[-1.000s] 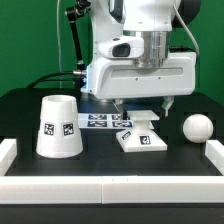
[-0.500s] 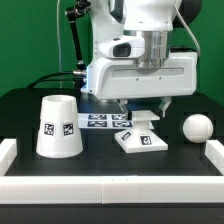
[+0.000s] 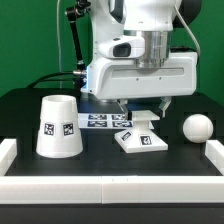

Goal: Assemble lamp

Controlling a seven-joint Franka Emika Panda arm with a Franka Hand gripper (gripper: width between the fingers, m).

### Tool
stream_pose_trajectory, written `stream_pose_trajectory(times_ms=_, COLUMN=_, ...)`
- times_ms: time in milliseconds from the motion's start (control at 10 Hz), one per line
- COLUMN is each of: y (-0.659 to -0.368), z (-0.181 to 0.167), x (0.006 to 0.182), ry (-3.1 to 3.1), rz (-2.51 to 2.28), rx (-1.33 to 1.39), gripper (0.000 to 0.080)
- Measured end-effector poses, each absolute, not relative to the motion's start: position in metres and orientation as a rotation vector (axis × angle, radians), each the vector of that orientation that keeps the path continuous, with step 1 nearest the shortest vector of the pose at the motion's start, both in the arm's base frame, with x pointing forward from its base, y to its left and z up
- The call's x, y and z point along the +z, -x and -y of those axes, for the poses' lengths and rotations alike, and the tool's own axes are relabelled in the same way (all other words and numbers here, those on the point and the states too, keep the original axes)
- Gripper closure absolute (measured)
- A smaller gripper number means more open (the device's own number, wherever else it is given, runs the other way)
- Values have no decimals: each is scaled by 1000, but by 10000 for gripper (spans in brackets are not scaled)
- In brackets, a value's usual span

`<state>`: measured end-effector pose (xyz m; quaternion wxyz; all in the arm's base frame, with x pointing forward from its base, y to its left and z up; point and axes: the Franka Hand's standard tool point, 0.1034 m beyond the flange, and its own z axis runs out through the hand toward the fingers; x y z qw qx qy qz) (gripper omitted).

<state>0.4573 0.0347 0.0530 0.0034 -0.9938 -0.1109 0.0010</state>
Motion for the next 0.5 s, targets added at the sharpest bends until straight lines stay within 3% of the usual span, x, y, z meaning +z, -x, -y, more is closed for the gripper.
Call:
stream_pose_trajectory(times_ms=200, y=-470, z=-32, x=53, ry=3109, rz=398, rx=-1, gripper=265)
stream_pose_trajectory(times_ms=500, y=-523, z=-35, x=54, ry=3100, rz=431, rx=-83, gripper=264)
